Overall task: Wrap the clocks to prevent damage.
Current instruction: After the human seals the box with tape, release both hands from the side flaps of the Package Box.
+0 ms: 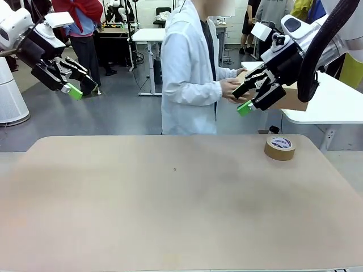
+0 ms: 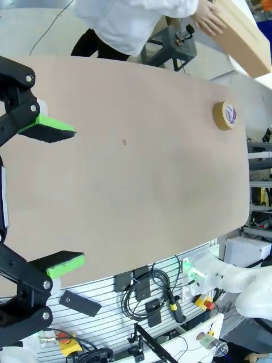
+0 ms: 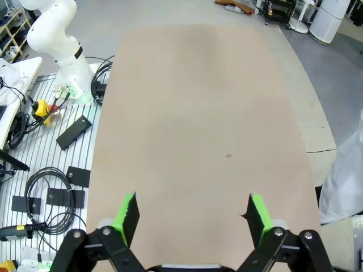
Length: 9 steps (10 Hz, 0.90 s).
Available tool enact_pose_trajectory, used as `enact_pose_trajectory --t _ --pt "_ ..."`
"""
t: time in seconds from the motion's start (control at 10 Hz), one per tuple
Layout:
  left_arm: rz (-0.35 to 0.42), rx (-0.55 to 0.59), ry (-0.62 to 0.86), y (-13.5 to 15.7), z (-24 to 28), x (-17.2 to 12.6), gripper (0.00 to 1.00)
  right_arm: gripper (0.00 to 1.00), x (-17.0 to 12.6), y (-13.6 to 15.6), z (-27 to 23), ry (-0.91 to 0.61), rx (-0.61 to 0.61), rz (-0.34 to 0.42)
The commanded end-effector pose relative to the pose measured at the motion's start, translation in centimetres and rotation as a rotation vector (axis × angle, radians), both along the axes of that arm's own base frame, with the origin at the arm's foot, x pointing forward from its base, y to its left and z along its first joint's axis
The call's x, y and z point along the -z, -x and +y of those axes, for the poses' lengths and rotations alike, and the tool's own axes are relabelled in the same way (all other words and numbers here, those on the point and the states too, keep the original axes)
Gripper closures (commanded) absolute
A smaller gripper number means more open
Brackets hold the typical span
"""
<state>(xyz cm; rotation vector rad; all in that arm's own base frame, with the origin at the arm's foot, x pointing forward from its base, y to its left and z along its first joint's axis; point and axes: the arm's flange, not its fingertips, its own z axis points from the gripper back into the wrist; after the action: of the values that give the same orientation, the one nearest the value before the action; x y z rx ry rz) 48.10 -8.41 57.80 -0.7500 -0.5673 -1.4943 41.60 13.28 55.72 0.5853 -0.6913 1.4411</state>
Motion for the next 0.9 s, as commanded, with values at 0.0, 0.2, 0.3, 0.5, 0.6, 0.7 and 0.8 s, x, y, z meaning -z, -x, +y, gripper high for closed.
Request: enact_pose_trajectory --t 0.0,0.2,0.3,0.5,0.6,0.7,0.8 --pt "0.0 -0.001 0.003 0.0 0.0 0.0 0.0 0.0 0.0 0.0 0.1 0.002 0.003 -0.004" --pt "0.0 -0.001 0.003 0.0 0.0 0.0 0.0 0.0 0.0 0.0 0.1 0.002 0.003 -0.004" --pt "0.0 0.0 0.0 0.0 0.0 0.0 0.0 0.0 0.0 0.0 0.0 0.0 0.0 0.0" --pt "-0.038 -0.032 0.15 -0.6 2.7 -0.1 0.0 0.0 -0.4 -0.6 -4.1 -0.225 0.003 0.1" --pt "-0.044 -0.048 0.279 -0.3 5.1 0.4 0.0 0.0 -0.5 -0.5 -7.1 -0.361 0.037 0.118" --pt "-0.051 -0.078 0.388 0.1 7.9 1.0 0.0 0.0 -0.2 -0.4 -10.6 -0.483 0.093 0.131" --pt "-0.057 -0.108 0.444 0.3 10.2 1.3 0.0 0.0 0.3 -0.2 -13.2 -0.537 0.136 0.13"
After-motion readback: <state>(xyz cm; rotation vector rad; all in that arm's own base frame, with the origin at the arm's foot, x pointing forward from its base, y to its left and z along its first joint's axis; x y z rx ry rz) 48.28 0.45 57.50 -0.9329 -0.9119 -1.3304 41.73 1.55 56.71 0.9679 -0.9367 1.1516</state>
